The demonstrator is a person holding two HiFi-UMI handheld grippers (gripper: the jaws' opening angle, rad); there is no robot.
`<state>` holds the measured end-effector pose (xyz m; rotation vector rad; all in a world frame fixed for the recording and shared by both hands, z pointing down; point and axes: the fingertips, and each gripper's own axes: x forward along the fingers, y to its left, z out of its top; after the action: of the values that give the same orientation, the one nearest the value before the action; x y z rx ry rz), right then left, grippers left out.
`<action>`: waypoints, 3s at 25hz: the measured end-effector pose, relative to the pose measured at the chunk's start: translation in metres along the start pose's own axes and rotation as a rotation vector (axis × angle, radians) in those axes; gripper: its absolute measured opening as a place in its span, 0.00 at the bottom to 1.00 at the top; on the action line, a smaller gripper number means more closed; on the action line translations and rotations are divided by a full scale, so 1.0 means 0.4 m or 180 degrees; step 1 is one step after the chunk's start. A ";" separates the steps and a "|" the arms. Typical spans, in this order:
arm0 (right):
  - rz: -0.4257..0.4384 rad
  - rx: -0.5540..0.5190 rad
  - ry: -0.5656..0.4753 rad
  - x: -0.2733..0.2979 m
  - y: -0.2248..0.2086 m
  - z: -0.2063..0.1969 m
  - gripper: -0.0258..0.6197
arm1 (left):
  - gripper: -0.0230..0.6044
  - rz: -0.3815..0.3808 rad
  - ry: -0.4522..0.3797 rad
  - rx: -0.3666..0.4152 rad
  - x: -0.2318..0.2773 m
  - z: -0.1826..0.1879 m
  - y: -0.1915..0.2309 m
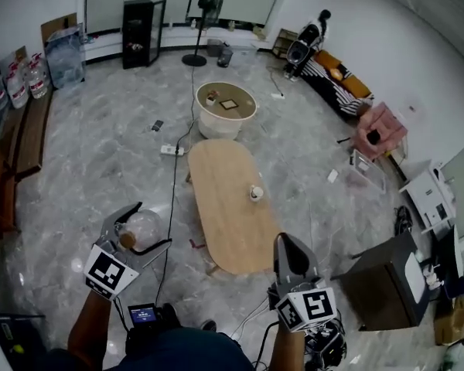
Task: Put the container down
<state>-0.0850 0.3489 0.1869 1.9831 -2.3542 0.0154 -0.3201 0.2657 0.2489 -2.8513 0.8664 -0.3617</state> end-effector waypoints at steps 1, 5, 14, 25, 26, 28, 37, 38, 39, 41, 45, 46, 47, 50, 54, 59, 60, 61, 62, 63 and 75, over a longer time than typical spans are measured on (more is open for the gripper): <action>-0.0009 -0.0017 0.0021 0.005 0.005 -0.006 0.06 | 0.68 -0.0020 -0.0014 0.0017 0.005 -0.009 0.007; -0.0029 -0.0020 0.0090 0.024 0.010 -0.021 0.06 | 0.68 -0.0111 0.0006 0.0149 0.023 -0.021 0.026; -0.0001 0.0097 0.0102 0.114 -0.099 -0.054 0.06 | 0.68 -0.0093 0.0125 0.0154 0.137 -0.023 0.057; 0.0358 0.0181 -0.0027 0.255 -0.293 -0.036 0.06 | 0.68 0.0170 0.0222 0.0058 0.305 0.044 0.062; 0.0384 0.0184 -0.0040 0.264 -0.312 -0.037 0.06 | 0.68 0.0191 0.0221 0.0040 0.319 0.049 0.060; 0.0436 0.0189 -0.0058 0.282 -0.346 -0.038 0.06 | 0.68 0.0243 0.0234 0.0032 0.346 0.056 0.057; 0.0555 0.0255 -0.0169 0.304 -0.491 -0.027 0.06 | 0.68 0.0436 0.0325 0.0098 0.439 0.106 0.024; 0.0555 0.0272 -0.0178 0.306 -0.505 -0.032 0.06 | 0.68 0.0442 0.0339 0.0106 0.450 0.108 0.020; 0.0550 0.0289 -0.0177 0.305 -0.521 -0.039 0.06 | 0.68 0.0446 0.0352 0.0104 0.462 0.108 0.013; 0.0526 0.0322 -0.0172 0.301 -0.554 -0.053 0.06 | 0.68 0.0443 0.0364 0.0102 0.490 0.108 -0.002; 0.0485 0.0392 -0.0201 0.288 -0.601 -0.068 0.06 | 0.68 0.0382 0.0390 0.0180 0.537 0.128 -0.028; 0.0473 0.0407 -0.0207 0.286 -0.609 -0.070 0.06 | 0.68 0.0366 0.0392 0.0195 0.546 0.132 -0.032; 0.0461 0.0419 -0.0211 0.283 -0.616 -0.071 0.06 | 0.68 0.0352 0.0393 0.0204 0.554 0.137 -0.035; 0.0405 0.0443 -0.0218 0.265 -0.636 -0.069 0.06 | 0.68 0.0295 0.0403 0.0224 0.578 0.149 -0.043; 0.0280 0.0460 -0.0236 0.244 -0.674 -0.072 0.06 | 0.68 0.0195 0.0392 0.0256 0.624 0.158 -0.051; 0.0122 0.0453 -0.0233 0.237 -0.712 -0.076 0.06 | 0.68 0.0040 0.0322 0.0299 0.690 0.174 -0.050; 0.0093 0.0443 -0.0231 0.240 -0.718 -0.075 0.06 | 0.68 0.0008 0.0303 0.0301 0.703 0.176 -0.047; 0.0063 0.0433 -0.0227 0.246 -0.723 -0.074 0.06 | 0.68 -0.0022 0.0287 0.0299 0.717 0.177 -0.040; 0.0034 0.0427 -0.0219 0.254 -0.728 -0.075 0.06 | 0.68 -0.0052 0.0277 0.0293 0.732 0.175 -0.030; 0.0001 0.0423 -0.0201 0.263 -0.733 -0.079 0.06 | 0.68 -0.0084 0.0271 0.0280 0.747 0.169 -0.021; -0.0305 0.0318 -0.0030 0.477 -0.709 -0.073 0.06 | 0.68 -0.0378 0.0161 0.0193 0.892 0.112 0.224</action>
<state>0.1633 0.1141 0.2170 2.1432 -2.3044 0.1215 -0.0681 -0.0058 0.2548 -2.8558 0.6837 -0.4677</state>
